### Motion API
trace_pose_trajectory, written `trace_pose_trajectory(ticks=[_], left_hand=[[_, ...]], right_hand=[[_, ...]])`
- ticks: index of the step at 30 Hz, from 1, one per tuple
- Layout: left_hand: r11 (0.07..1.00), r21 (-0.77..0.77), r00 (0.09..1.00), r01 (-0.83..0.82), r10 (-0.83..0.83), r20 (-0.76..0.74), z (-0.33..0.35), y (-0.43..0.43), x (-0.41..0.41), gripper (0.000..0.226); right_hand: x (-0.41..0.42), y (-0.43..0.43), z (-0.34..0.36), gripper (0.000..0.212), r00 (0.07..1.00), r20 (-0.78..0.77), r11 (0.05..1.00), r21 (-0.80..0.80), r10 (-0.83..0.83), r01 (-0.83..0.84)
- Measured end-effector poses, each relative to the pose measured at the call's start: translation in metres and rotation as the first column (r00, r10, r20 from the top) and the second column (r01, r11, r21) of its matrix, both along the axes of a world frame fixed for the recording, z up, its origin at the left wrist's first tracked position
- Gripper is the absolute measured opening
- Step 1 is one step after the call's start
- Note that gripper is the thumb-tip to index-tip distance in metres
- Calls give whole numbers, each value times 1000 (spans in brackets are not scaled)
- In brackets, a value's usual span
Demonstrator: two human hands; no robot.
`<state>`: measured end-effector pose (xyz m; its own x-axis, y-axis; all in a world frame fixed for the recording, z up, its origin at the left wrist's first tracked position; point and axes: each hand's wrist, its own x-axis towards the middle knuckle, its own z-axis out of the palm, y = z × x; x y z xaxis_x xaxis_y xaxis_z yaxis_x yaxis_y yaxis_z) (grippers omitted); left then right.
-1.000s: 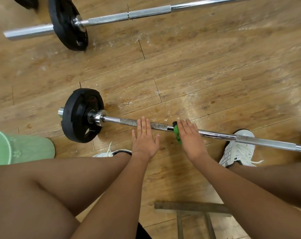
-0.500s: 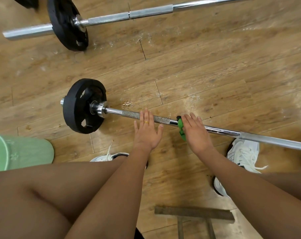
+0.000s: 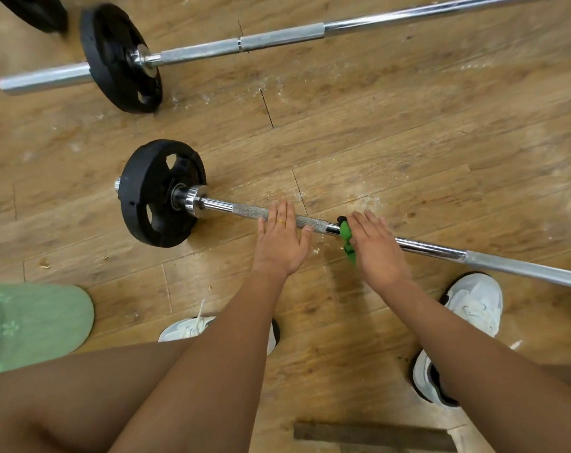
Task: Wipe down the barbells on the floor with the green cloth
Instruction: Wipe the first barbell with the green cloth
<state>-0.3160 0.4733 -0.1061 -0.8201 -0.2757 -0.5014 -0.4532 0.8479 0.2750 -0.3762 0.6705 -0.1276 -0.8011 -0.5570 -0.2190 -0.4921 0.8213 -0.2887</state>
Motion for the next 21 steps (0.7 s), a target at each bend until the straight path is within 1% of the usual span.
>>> trace_pose_trajectory(ticks=[2, 4, 6, 7, 10, 13, 15, 18, 21], left_hand=[[999, -7, 999, 46, -45, 29, 2, -6, -10, 68], [996, -1, 996, 89, -89, 31, 3, -13, -18, 66], [993, 17, 993, 116, -116, -1, 2, -17, -22, 65], [991, 26, 991, 128, -128, -24, 1, -19, -23, 64], [981, 36, 978, 188, -184, -102, -4, -26, -22, 62], [963, -17, 951, 270, -269, -150, -10, -33, -23, 59], [962, -52, 948, 269, -274, -163, -13, -31, -25, 59], [971, -46, 957, 233, -237, -169, -15, -27, -32, 61], [969, -40, 955, 242, -246, -164, -15, -31, -40, 61]], right_hand=[[2, -15, -1, 53, 999, -10, 999, -15, -44, 44], [1, -27, -4, 58, 1000, -23, 1000, -26, -5, 5], [-10, -27, -3, 62, 998, -14, 998, -20, 56, -56], [-17, -23, -2, 61, 998, -1, 998, -16, 68, -68], [-32, -10, 3, 52, 999, 36, 999, -30, 15, -14], [-33, -21, 4, 51, 997, 52, 998, -28, -57, 59], [-33, -34, 3, 51, 998, 49, 998, -43, -49, 51], [-41, -33, 4, 52, 999, 44, 998, -48, 32, -30], [-51, -16, 5, 50, 999, 32, 999, -35, 7, -6]])
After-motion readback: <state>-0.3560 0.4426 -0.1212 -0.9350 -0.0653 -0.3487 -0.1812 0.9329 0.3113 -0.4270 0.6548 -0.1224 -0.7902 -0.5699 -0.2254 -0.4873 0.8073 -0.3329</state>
